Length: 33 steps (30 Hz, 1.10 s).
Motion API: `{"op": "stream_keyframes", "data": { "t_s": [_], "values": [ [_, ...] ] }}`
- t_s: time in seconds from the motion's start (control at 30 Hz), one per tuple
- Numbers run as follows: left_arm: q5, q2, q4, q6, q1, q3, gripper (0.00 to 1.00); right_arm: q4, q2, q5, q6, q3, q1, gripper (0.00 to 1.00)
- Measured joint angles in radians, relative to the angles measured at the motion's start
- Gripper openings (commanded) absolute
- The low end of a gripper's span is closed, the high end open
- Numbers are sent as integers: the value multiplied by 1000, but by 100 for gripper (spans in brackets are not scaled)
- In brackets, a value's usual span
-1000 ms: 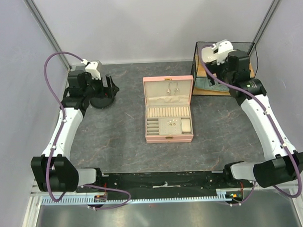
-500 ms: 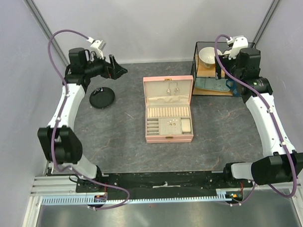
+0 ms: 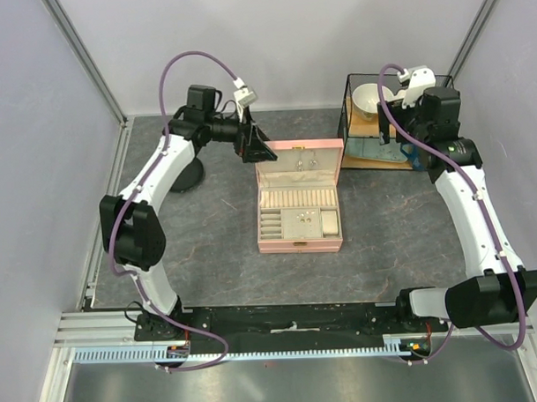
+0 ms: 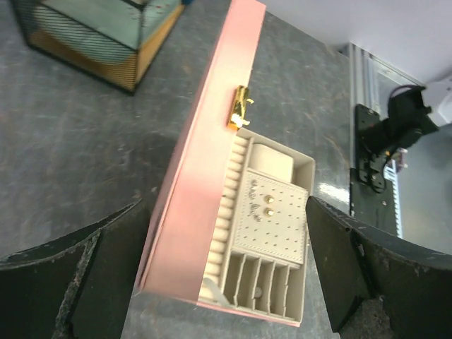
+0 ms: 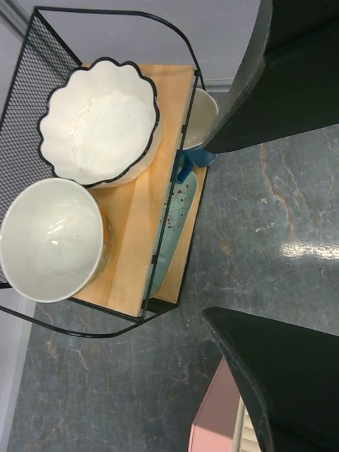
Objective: Organize the mixed jewelry
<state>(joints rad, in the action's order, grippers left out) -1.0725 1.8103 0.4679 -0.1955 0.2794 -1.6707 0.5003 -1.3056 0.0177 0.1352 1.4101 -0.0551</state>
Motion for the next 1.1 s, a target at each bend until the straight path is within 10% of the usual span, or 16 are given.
{"op": "stream_keyframes", "data": {
  "t_s": [0.8,1.1],
  "values": [
    [27,-441,74,-61,163,412,99,17,5,-44,18,-115,0,98],
    [414,-336,-99,-66,372,531,99,20,25,-78,11,-141,0,98]
  ]
}}
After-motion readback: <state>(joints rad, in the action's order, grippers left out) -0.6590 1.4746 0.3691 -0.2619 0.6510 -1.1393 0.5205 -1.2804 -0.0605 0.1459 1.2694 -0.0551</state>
